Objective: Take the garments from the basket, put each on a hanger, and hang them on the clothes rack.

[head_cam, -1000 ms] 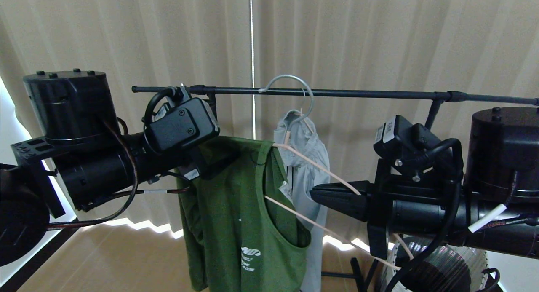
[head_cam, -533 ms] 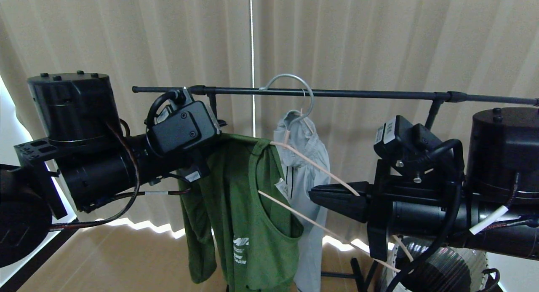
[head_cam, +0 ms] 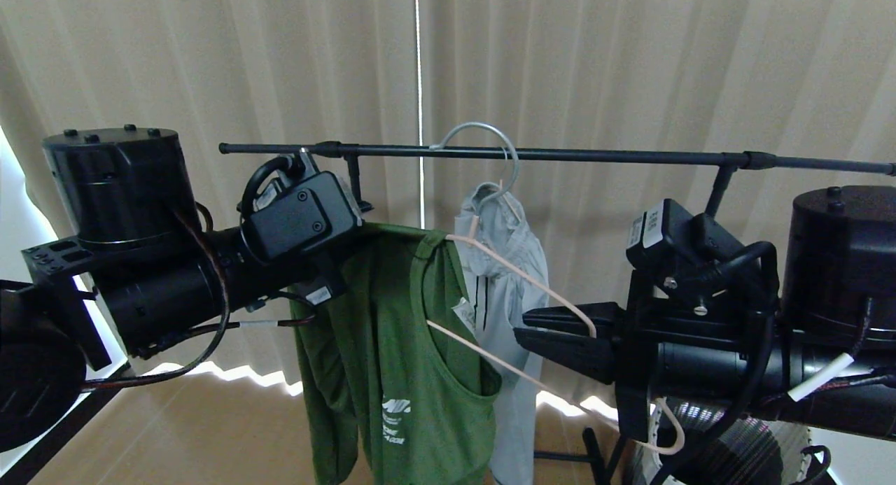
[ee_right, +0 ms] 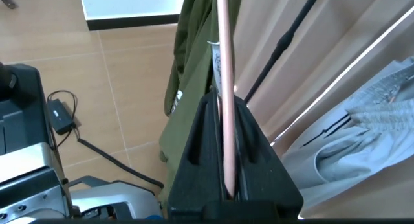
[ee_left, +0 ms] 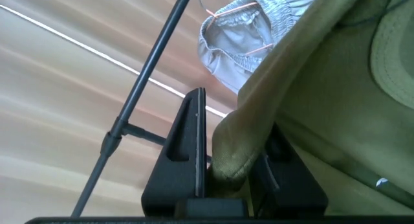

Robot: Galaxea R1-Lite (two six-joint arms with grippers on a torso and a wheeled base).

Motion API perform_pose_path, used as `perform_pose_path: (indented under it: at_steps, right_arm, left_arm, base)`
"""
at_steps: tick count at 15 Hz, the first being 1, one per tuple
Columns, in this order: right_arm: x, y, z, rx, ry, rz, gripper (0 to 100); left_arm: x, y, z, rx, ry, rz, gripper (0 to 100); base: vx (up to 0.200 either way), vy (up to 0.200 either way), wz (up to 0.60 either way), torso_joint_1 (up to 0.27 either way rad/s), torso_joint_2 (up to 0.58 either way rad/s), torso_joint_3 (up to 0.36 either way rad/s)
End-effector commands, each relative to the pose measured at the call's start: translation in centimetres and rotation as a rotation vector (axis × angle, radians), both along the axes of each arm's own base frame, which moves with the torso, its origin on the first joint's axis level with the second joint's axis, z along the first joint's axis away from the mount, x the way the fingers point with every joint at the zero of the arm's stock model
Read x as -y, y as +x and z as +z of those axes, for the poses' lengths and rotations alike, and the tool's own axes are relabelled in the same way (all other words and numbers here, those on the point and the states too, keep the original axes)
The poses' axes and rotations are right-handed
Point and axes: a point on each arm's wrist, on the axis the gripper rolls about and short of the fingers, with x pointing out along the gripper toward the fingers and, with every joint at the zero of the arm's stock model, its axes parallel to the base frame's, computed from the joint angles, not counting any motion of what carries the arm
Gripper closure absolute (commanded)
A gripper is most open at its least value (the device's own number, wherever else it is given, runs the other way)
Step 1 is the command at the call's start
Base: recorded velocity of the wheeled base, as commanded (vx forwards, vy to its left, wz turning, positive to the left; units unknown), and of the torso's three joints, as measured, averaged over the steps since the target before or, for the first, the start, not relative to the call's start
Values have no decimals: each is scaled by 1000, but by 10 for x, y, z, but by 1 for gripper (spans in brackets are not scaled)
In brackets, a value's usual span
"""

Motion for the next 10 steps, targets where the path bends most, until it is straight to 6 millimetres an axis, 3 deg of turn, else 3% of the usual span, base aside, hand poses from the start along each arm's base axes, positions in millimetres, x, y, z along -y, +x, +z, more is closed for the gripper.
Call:
perform_pose_path:
  at_steps: [1, 5, 7, 10]
  right_arm:
    - [3, -2, -2, -3, -4, -7, 0]
    - [24, 7, -7, 26, -5, -127, 0]
    - [38, 11, -18, 57, 15, -199, 0]
    - [48, 13, -33, 75, 21, -255, 0]
  left_arm:
    - [-2, -1, -4, -8, 5, 10, 100]
    - [-10, 2, -8, -13, 30, 191, 100]
    - [-13, 4, -9, -18, 27, 365, 100]
    - [-16, 5, -10, -34, -18, 482, 100]
  base:
    - [0, 0, 0, 0, 0, 0]
    - [0, 0, 0, 0, 0, 0]
    - [0, 0, 0, 0, 0, 0]
    - [0, 0, 0, 0, 0, 0]
